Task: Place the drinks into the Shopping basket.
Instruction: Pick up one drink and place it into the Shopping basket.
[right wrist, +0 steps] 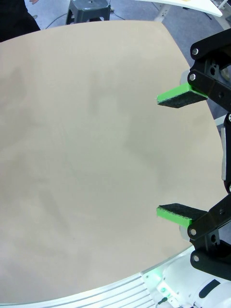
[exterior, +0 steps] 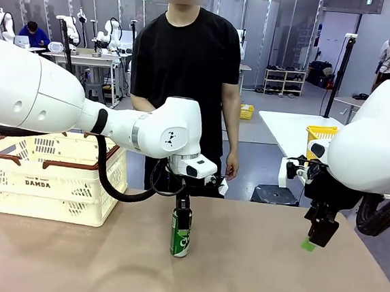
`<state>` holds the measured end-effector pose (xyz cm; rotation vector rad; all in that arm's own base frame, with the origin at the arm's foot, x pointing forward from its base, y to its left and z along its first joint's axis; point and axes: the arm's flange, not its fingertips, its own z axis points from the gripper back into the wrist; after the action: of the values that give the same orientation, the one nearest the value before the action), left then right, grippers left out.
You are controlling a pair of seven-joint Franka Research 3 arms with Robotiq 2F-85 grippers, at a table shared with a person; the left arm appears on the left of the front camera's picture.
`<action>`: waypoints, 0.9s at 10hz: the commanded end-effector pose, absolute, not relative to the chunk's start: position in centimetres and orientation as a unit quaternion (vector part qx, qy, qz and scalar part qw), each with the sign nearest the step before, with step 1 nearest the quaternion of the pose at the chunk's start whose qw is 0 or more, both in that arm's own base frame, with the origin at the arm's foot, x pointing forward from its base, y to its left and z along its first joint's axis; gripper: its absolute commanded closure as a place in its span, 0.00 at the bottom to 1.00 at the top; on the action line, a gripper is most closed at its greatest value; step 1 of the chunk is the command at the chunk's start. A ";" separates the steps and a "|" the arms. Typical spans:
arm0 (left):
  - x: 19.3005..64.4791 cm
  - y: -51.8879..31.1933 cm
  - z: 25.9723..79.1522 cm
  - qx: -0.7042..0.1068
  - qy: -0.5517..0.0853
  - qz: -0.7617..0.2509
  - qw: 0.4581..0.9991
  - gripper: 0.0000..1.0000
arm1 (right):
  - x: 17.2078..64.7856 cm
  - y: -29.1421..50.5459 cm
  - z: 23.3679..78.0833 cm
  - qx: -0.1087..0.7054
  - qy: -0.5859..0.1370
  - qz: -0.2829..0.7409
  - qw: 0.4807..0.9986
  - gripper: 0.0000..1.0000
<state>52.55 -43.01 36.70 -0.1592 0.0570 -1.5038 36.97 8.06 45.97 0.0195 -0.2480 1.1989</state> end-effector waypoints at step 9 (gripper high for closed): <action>51.7 -38.9 48.9 0.012 -0.052 -0.710 0.702 0.39 | 37.0 8.1 46.1 0.006 -0.114 0.562 0.819 0.00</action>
<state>52.10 -41.43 47.76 -0.0174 -0.1134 -1.5682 36.97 8.06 45.97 0.0196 -0.2480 1.1989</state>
